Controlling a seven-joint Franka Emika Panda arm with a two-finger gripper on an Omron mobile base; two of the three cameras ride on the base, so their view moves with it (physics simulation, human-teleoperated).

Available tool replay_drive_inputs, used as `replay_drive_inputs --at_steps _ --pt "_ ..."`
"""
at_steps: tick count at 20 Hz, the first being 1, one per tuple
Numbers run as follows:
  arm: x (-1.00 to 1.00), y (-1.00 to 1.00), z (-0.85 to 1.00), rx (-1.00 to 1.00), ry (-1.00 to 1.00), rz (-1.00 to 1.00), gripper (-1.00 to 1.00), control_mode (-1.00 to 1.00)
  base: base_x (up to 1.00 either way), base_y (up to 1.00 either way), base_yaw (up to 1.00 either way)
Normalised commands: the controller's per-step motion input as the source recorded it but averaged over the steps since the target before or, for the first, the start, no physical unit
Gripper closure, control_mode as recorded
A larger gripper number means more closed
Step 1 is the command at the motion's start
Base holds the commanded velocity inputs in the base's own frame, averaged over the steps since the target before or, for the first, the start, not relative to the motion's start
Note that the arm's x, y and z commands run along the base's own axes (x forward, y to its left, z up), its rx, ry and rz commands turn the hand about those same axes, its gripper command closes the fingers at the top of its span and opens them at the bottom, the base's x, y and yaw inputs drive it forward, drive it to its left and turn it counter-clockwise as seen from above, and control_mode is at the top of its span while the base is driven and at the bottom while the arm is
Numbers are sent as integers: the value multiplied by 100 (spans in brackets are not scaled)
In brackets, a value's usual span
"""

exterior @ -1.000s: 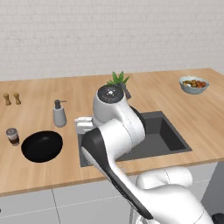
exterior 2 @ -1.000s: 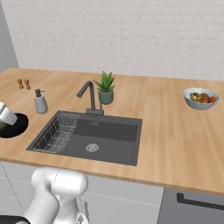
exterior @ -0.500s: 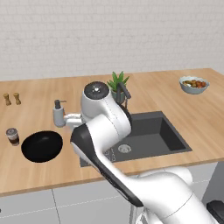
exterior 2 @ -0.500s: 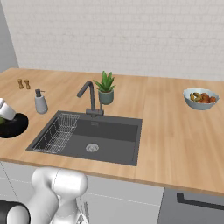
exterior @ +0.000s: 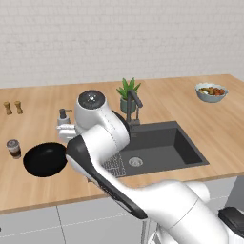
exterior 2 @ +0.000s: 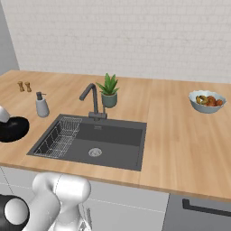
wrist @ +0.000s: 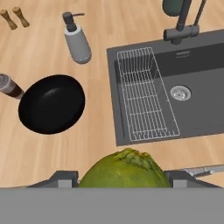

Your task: Pick the lime from the sink and place it in the bowl. Then pick the bowl and place it in the microwave. Then close the microwave door and press the start button.

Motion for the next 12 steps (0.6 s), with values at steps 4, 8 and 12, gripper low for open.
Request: replay_drive_inputs --at_steps 4,8,12 --pt "15 25 -1 5 0 8 100 -100 0 0 0" --pt "11 31 -12 1 0 6 100 -100 0 0 0" --pt "18 33 -20 0 0 4 100 -100 0 0 0"
